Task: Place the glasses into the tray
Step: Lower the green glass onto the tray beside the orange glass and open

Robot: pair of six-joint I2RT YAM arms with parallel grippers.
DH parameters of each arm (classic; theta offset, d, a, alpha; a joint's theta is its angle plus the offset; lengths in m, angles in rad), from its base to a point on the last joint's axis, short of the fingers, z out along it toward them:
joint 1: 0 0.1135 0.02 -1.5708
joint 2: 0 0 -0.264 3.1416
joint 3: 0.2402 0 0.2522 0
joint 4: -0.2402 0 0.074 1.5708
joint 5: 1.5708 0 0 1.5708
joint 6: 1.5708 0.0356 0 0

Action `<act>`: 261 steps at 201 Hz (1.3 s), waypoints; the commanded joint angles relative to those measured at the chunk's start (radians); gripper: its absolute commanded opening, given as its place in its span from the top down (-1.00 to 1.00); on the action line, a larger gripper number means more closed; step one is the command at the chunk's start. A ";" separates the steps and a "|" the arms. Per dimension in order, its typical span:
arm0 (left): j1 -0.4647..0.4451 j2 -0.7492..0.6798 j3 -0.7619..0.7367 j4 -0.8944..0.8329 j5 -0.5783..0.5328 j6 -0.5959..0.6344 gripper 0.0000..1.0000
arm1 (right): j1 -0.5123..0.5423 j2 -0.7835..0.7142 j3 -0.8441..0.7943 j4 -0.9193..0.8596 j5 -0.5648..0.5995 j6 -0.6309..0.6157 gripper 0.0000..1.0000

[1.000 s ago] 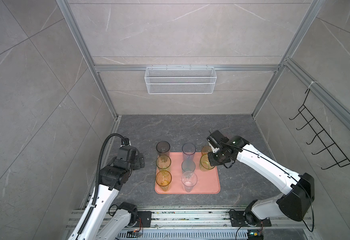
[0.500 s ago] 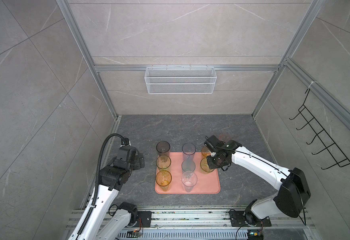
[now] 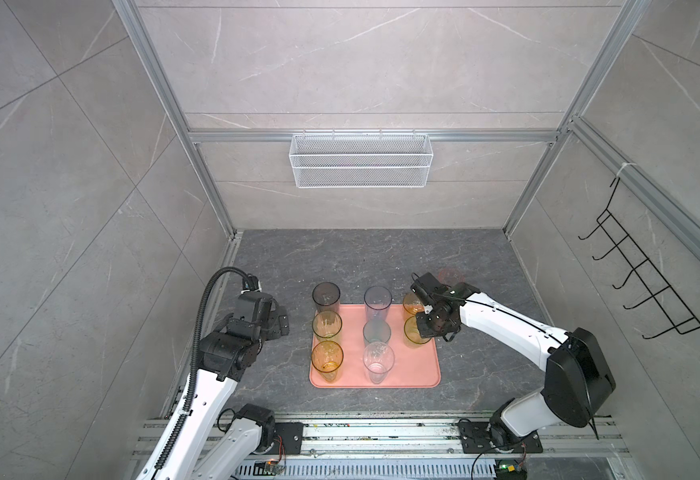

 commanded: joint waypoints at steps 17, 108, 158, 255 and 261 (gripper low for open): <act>0.008 -0.001 -0.003 0.014 0.003 0.007 -0.89 | -0.018 0.022 -0.021 0.032 0.017 0.000 1.00; 0.008 0.005 -0.003 0.013 0.003 0.007 -0.89 | -0.042 0.053 -0.022 0.022 0.013 0.005 1.00; 0.008 0.004 -0.003 0.013 0.001 0.007 -0.89 | -0.049 0.057 -0.009 -0.001 -0.007 0.017 1.00; 0.008 0.003 -0.003 0.011 -0.001 0.007 -0.89 | -0.049 0.030 0.033 -0.042 -0.010 0.023 0.47; 0.008 0.004 -0.003 0.011 0.000 0.006 -0.89 | -0.048 0.024 0.040 -0.048 -0.010 0.022 0.44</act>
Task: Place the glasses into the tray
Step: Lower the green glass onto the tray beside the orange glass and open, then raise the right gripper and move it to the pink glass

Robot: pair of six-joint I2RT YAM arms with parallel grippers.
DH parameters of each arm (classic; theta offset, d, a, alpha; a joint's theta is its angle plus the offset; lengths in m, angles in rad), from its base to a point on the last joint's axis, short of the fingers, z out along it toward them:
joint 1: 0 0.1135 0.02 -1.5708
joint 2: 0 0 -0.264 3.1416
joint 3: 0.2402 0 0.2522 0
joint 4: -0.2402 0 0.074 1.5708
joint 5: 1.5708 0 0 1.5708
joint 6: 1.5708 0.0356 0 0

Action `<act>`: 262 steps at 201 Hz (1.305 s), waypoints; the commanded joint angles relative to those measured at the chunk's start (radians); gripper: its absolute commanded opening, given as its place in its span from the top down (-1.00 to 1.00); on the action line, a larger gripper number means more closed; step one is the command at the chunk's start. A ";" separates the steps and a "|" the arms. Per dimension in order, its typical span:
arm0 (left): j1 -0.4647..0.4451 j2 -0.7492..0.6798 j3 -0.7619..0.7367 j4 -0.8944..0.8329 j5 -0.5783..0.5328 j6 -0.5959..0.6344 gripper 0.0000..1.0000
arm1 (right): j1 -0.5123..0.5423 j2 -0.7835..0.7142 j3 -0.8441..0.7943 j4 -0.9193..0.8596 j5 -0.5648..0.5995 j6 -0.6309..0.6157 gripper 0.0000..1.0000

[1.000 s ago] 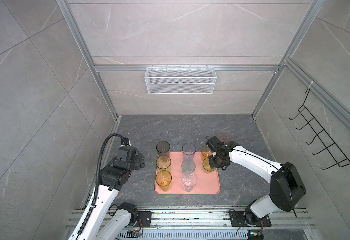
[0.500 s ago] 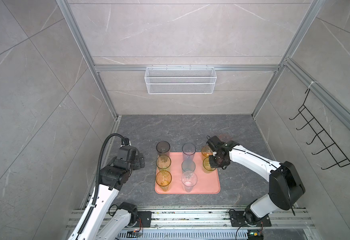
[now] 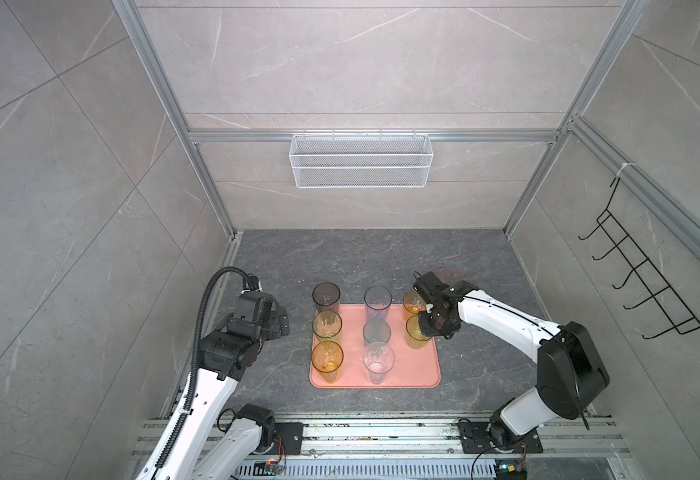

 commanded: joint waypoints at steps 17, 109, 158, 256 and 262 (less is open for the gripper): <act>0.007 -0.004 -0.004 0.012 -0.001 0.007 -0.89 | -0.004 -0.037 0.064 -0.068 0.008 0.009 0.39; 0.007 -0.012 -0.002 0.013 -0.003 0.006 -0.89 | -0.005 -0.185 0.162 -0.066 0.040 -0.009 0.29; 0.008 -0.011 -0.003 0.013 -0.001 0.004 -0.89 | -0.022 -0.211 0.188 0.013 0.147 0.007 0.09; 0.008 -0.010 -0.003 0.016 0.004 0.005 -0.89 | -0.137 -0.146 0.201 0.162 0.143 -0.007 -0.09; 0.008 -0.008 -0.003 0.016 0.003 0.005 -0.89 | -0.145 -0.142 0.199 0.170 0.131 -0.009 -0.09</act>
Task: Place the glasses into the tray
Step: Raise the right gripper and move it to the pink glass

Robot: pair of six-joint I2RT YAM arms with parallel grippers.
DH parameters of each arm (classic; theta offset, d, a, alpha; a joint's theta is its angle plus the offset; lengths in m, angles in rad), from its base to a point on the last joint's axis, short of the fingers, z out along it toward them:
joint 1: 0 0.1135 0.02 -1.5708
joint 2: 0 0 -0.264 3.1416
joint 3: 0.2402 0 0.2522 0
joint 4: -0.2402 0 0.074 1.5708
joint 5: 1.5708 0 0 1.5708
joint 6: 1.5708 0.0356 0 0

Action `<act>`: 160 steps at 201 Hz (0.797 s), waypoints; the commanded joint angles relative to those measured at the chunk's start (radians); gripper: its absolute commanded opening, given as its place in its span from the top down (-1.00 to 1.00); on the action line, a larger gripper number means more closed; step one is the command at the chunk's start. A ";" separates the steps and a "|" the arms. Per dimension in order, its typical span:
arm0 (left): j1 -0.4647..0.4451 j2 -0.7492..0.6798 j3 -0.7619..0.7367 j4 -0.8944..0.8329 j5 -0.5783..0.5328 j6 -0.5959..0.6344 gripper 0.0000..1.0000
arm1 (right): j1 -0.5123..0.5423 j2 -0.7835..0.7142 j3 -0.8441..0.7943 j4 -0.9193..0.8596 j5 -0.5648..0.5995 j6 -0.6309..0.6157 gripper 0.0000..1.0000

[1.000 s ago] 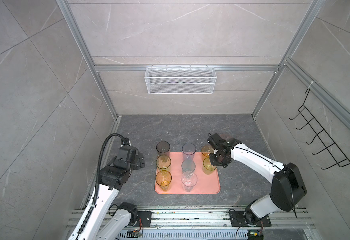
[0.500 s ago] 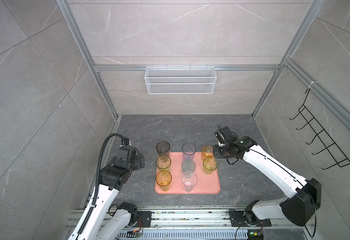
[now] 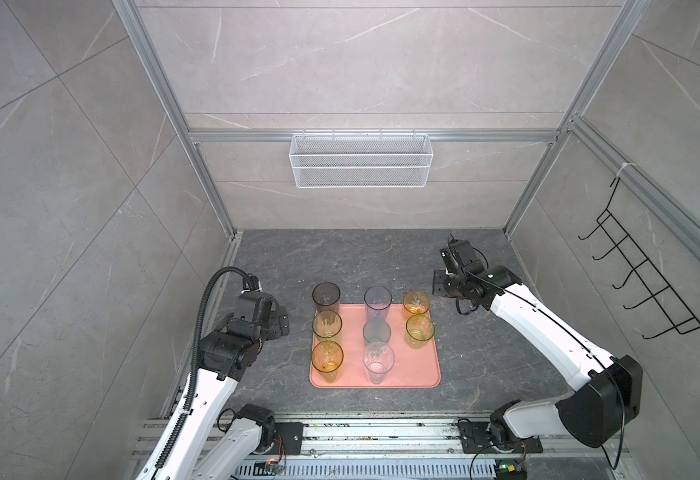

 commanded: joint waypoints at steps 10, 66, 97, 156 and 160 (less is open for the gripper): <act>0.008 -0.006 -0.003 0.016 0.004 0.006 -0.89 | -0.035 0.027 0.020 0.045 -0.011 -0.002 -0.10; 0.008 -0.005 -0.003 0.016 0.003 0.005 -0.89 | -0.114 0.080 -0.012 0.103 -0.054 0.026 -0.15; 0.008 -0.004 -0.004 0.015 0.004 0.005 -0.89 | -0.168 0.110 -0.026 0.138 -0.081 0.044 -0.20; 0.008 0.000 -0.005 0.014 0.001 0.004 -0.89 | -0.268 0.198 -0.032 0.190 -0.155 0.077 -0.24; 0.008 0.001 -0.003 0.014 0.001 0.005 -0.89 | -0.277 0.204 -0.032 0.192 -0.159 0.079 -0.24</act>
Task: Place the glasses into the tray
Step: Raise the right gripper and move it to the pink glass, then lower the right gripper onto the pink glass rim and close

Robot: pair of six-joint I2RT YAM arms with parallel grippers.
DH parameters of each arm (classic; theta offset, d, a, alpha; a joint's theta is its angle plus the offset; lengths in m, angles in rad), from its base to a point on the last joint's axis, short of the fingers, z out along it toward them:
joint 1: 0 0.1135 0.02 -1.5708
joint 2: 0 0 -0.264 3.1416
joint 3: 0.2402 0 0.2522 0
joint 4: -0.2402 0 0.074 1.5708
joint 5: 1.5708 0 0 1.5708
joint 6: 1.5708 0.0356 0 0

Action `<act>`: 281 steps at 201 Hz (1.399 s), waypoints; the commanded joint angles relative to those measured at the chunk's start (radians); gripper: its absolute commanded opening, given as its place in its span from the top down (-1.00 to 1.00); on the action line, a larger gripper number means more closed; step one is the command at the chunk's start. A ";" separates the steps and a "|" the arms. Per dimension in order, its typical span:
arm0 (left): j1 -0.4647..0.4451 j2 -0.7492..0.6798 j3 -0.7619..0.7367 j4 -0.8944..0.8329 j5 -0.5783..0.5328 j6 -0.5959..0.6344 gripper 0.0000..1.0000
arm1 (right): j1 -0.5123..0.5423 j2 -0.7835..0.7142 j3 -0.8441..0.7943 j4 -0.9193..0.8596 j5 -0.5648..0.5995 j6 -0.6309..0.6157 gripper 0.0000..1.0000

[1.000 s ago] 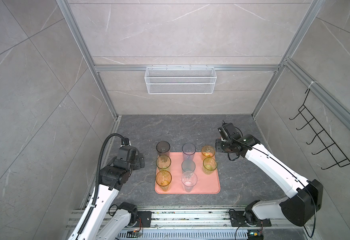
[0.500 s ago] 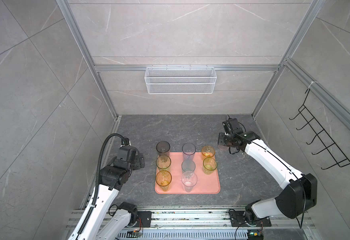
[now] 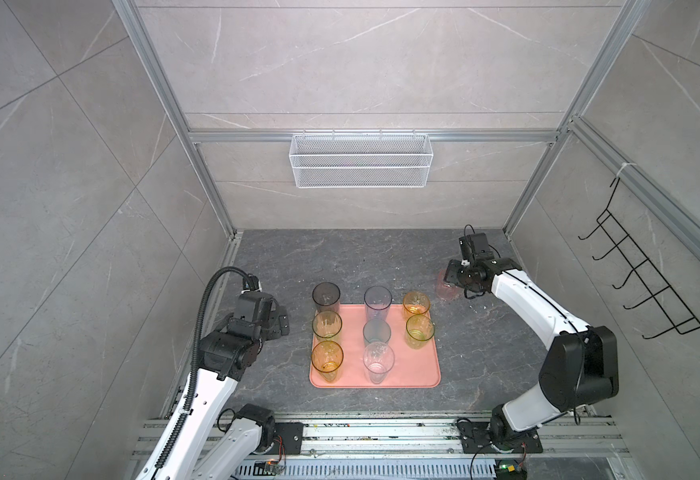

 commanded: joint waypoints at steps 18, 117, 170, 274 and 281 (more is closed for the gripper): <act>0.008 0.000 -0.005 0.015 0.000 0.006 -0.89 | -0.057 0.064 -0.008 0.038 -0.058 0.034 -0.24; 0.008 0.004 -0.005 0.015 0.001 0.005 -0.89 | -0.141 0.157 -0.014 0.056 -0.133 0.050 -0.12; 0.008 0.004 -0.005 0.014 0.000 0.005 -0.89 | -0.153 0.194 -0.010 0.060 -0.162 0.050 0.01; 0.008 0.005 -0.004 0.013 0.000 0.006 -0.89 | -0.156 0.211 -0.007 0.058 -0.178 0.044 0.18; 0.008 0.005 -0.004 0.013 0.000 0.006 -0.89 | -0.156 0.212 -0.006 0.057 -0.179 0.043 0.19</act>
